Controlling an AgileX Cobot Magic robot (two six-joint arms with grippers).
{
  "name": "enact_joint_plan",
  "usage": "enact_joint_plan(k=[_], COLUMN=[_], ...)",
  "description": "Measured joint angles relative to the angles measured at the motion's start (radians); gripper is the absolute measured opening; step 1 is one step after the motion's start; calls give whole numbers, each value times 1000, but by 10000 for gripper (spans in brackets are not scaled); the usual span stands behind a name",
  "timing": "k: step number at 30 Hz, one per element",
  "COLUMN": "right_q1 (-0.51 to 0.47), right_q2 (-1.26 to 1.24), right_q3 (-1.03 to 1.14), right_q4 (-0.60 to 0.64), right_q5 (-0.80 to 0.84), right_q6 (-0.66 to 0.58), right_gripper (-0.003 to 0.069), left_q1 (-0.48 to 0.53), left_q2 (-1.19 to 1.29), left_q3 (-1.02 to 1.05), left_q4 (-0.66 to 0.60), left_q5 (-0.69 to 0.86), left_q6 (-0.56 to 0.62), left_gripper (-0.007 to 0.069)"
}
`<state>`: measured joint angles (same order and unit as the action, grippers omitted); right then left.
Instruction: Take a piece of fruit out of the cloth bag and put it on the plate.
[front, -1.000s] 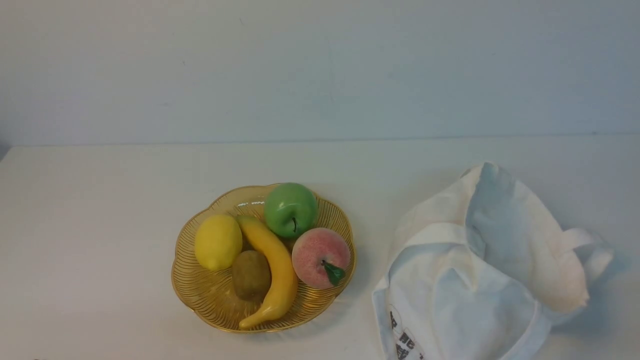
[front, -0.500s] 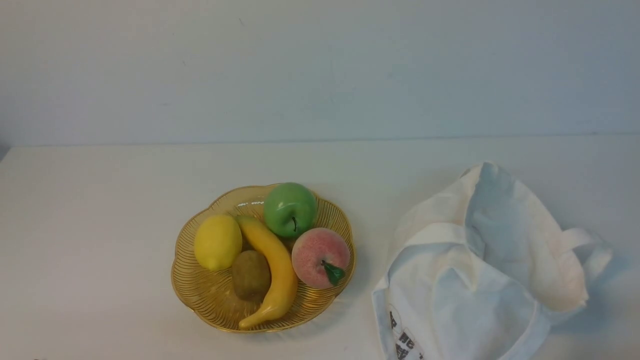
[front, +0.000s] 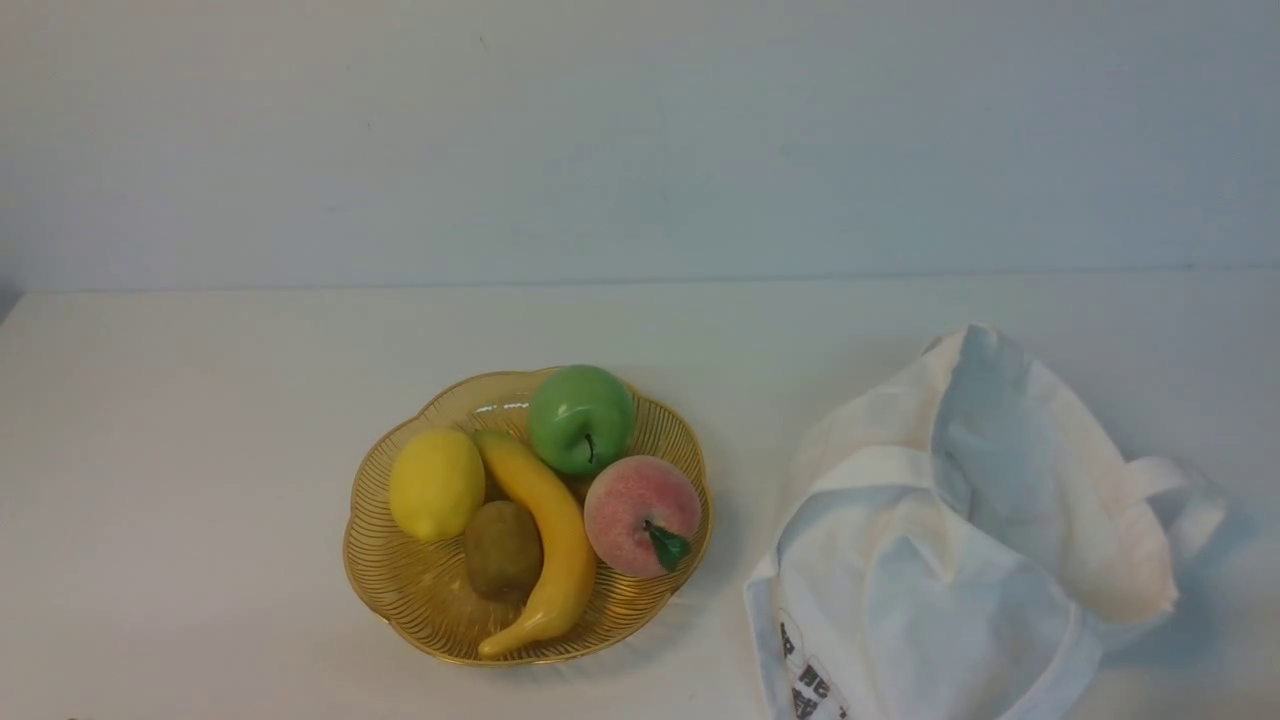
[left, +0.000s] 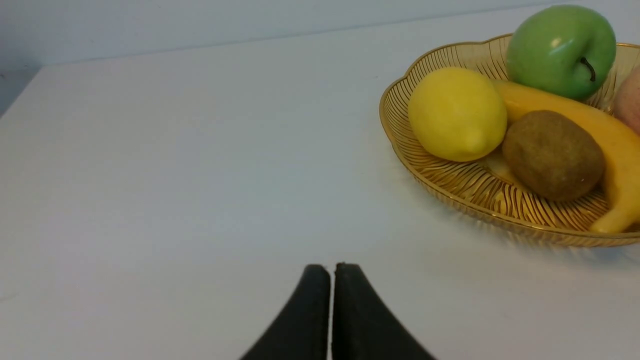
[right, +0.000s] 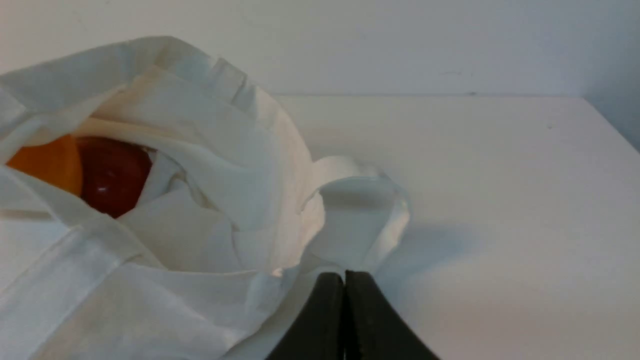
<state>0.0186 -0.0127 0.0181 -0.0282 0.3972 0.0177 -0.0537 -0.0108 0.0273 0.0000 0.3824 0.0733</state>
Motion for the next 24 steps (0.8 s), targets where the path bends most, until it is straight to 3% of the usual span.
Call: enact_joint_plan(k=[24], right_q1=[19], right_q2=[0], right_q3=[0], right_q4=[0], right_q5=[0], right_q6=[-1], right_gripper=[-14], left_q1=[0], left_q2=[0], left_q3=[0], left_q4=[0], left_q5=[0], left_q6=[0], left_gripper=[-8])
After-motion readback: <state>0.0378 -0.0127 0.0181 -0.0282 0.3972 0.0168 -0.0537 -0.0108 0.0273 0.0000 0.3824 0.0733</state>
